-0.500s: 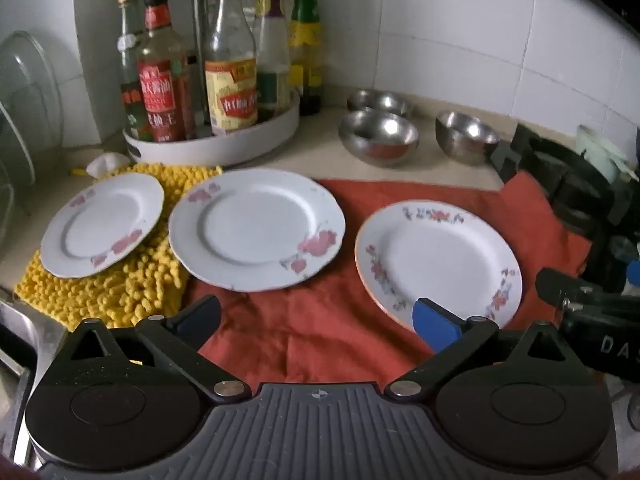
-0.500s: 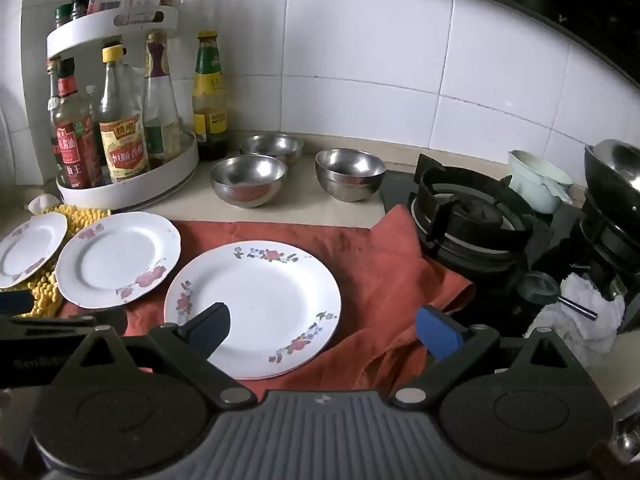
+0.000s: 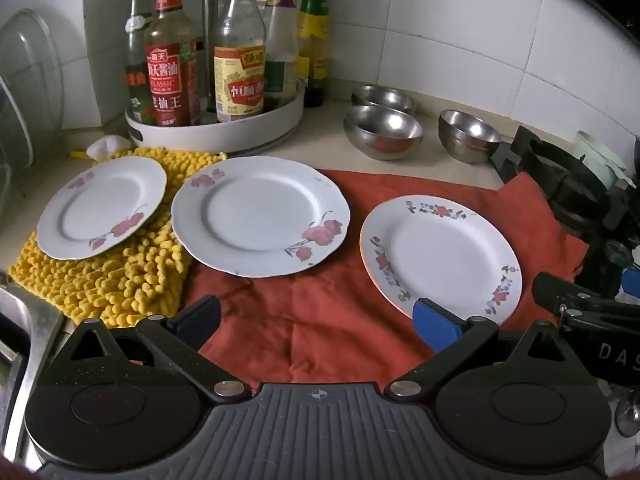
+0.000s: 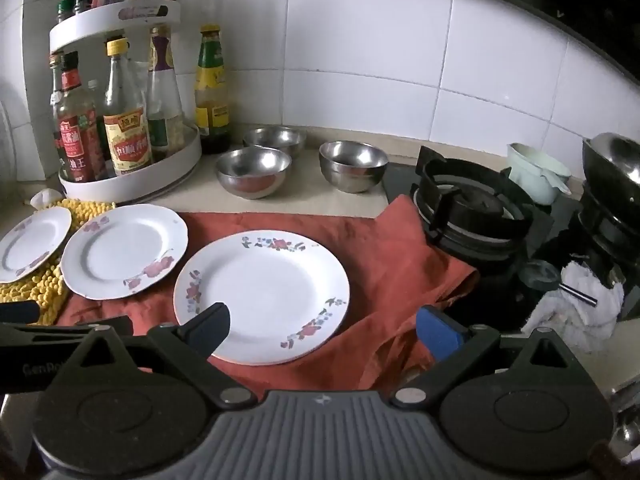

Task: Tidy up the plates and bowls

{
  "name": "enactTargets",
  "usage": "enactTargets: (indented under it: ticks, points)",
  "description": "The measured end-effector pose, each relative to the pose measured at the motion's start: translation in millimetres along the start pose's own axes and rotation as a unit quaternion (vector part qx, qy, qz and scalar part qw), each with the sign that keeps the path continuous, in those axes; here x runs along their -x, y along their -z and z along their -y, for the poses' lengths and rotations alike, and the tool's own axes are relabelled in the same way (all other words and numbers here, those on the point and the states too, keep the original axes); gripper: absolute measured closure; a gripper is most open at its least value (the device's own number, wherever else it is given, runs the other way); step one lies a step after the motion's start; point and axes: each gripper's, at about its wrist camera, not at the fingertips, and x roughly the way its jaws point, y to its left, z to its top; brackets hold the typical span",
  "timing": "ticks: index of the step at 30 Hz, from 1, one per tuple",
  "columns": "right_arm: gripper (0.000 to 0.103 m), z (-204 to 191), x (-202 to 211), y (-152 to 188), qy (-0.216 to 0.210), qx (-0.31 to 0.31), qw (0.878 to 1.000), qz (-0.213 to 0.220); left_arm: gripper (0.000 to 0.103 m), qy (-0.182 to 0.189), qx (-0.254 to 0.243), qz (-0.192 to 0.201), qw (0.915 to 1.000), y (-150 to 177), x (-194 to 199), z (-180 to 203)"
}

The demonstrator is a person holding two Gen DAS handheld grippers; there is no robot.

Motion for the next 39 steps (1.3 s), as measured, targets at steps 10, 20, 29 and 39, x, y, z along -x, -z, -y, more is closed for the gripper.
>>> enactTargets:
  ticks: [10, 20, 29, 39]
  points:
    - [0.007, 3, -12, -9, -0.002, 0.000, 1.000, -0.012, 0.000, -0.001, -0.002, -0.002, 1.0000, 2, -5, 1]
    - [0.007, 6, -15, -7, 0.003, -0.006, 1.000, -0.025, 0.000, -0.004, -0.005, -0.004, 1.0000, 2, -5, 0]
    - [0.007, 2, -10, -7, -0.004, -0.007, 1.000, -0.021, 0.001, -0.004, -0.007, -0.009, 0.9999, 4, -5, 0]
    - [0.007, 1, -13, -6, -0.005, -0.006, 1.000, -0.027, 0.001, -0.005, -0.010, -0.017, 0.9998, 4, -8, 0]
